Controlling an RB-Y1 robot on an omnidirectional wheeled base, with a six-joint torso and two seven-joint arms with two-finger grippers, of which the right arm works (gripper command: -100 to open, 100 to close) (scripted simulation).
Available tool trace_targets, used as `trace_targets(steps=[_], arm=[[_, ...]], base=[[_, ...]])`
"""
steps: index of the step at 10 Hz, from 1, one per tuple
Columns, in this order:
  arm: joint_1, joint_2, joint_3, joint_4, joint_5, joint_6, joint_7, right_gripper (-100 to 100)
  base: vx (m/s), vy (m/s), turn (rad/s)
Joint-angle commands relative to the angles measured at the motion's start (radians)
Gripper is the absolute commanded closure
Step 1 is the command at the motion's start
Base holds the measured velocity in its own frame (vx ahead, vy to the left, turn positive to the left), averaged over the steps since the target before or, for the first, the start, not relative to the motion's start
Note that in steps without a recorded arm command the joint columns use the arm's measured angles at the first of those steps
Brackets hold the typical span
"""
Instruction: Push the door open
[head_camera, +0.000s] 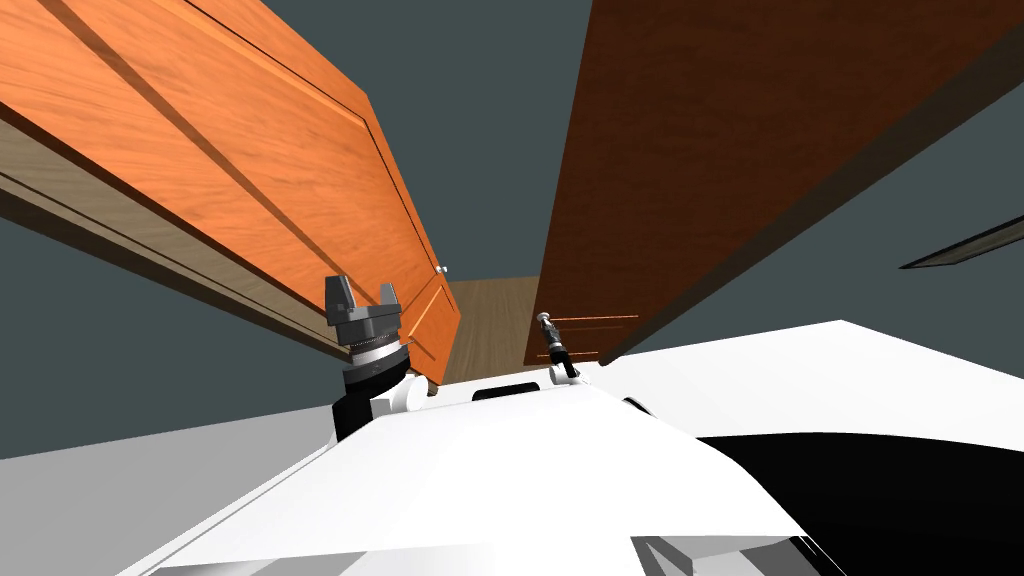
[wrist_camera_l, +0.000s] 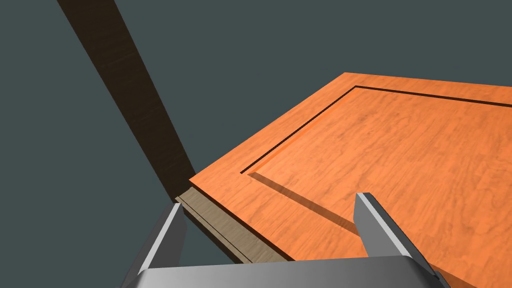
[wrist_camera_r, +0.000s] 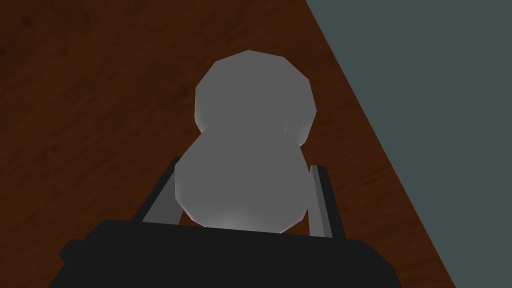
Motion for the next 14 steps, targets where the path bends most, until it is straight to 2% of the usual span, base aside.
trace_targets(steps=[1,7,8,9,12,13,14], arm=[[-0.004,-0.003,-0.008,0.0,-0.005,-0.006,-0.038,100],[-0.003,0.008,-0.034,-0.002,-0.031,-0.011,-0.197,100],[-0.003,0.008,-0.034,-0.002,-0.031,-0.011,-0.202,100],[-0.003,0.011,-0.042,-0.003,-0.038,-0.013,-0.244,100],[-0.002,0.017,-0.056,-0.004,-0.052,-0.016,-0.319,100],[-0.002,0.017,-0.056,-0.004,-0.052,-0.016,-0.327,100],[-0.002,0.02,-0.063,-0.005,-0.06,-0.017,-0.368,100]], base=[[0.047,0.007,0.006],[0.046,-0.003,0.018],[0.031,0.004,0.006],[0.035,0.0,0.017],[0.052,-0.004,0.019],[0.042,-0.005,0.012],[0.042,-0.006,0.025]])
